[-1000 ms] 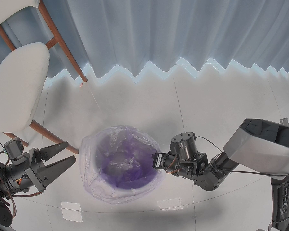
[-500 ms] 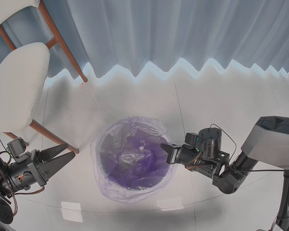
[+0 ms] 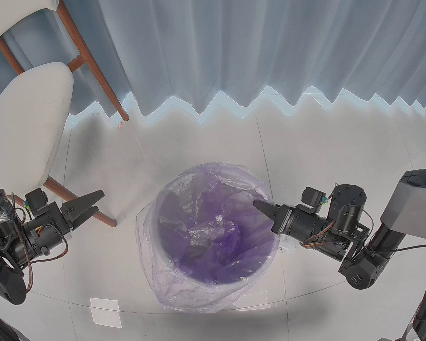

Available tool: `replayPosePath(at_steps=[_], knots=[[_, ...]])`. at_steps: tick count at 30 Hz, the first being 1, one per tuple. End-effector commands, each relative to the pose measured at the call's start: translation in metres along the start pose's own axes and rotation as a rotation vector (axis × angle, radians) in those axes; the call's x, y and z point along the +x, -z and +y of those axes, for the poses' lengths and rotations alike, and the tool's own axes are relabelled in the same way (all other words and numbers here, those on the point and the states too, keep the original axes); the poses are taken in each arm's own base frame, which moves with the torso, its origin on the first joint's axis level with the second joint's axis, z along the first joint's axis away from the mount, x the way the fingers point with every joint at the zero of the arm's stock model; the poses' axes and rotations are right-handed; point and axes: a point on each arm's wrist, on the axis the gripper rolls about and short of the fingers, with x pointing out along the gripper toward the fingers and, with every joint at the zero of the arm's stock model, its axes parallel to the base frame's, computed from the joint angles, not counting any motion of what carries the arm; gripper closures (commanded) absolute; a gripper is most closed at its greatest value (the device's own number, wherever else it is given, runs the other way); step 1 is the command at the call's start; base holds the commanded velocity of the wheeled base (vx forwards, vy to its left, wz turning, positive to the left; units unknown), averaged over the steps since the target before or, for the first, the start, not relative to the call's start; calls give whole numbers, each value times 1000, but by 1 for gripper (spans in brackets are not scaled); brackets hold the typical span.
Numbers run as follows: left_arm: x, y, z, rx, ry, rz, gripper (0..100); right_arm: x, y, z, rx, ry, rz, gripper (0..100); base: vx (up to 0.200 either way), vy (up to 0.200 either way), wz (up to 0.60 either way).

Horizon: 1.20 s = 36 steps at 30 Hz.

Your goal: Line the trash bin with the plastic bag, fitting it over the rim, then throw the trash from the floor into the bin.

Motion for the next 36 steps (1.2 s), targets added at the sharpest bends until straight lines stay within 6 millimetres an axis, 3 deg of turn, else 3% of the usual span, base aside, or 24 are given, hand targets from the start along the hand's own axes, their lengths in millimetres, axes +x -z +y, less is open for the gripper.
replayPosePath(at_steps=[1,12,15,20,21,36], knots=[[12,14,28,-89,-65,73,0,-6,-8,9,-3,-27,-23,100,0,0,0],[25,46,31,-180,-61,219,0,-7,-1,21,-5,-65,-5,100,0,0,0],[26,46,28,-212,-52,225,0,-9,9,28,-5,-87,17,100,0,0,0],[26,47,26,-243,-49,226,0,-10,8,30,-6,-94,10,100,0,0,0],[26,49,25,-246,-48,235,100,-10,7,30,-6,-95,8,100,0,0,0],[28,41,34,-236,-64,201,100,-15,-4,39,70,-136,-41,100,0,0,0]])
